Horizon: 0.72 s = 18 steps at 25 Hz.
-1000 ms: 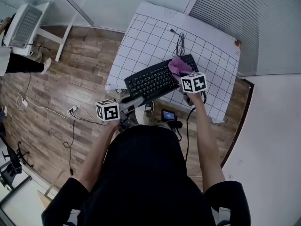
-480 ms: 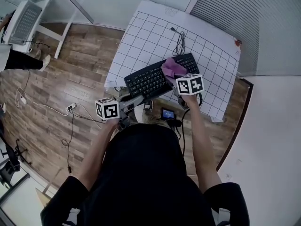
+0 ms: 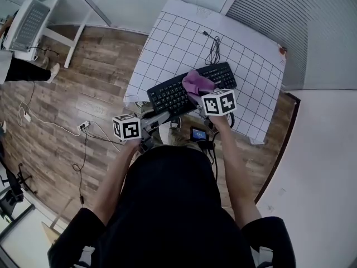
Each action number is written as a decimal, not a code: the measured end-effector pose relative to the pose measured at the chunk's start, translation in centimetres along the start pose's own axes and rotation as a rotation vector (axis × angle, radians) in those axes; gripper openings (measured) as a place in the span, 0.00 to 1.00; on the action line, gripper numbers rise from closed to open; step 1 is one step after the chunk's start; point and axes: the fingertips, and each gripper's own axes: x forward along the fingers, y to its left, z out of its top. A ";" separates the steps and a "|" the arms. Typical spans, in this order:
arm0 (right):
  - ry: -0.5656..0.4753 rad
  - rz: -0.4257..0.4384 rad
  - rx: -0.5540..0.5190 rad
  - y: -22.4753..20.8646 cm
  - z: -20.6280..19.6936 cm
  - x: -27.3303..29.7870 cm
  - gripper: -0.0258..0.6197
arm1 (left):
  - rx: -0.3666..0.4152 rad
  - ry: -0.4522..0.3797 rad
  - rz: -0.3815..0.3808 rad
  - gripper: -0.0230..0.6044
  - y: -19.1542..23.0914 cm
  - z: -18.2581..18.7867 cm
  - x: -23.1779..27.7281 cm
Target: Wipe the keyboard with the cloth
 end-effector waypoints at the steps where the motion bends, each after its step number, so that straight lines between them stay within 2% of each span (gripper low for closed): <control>1: 0.001 0.000 -0.007 0.3 0.0 0.2 0.12 | 0.001 0.002 0.004 0.21 0.1 -0.1 0.0; 4: 0.006 -0.023 -0.030 0.5 -0.2 0.4 0.12 | 0.002 0.008 0.009 0.21 0.3 -0.2 0.0; 11: 0.005 -0.017 -0.045 0.7 0.1 -0.2 0.12 | 0.013 0.008 -0.005 0.22 -0.5 0.1 0.1; 18: 0.019 0.004 -0.094 3.6 0.1 0.3 0.12 | 0.035 0.037 0.006 0.22 -0.7 -0.1 0.1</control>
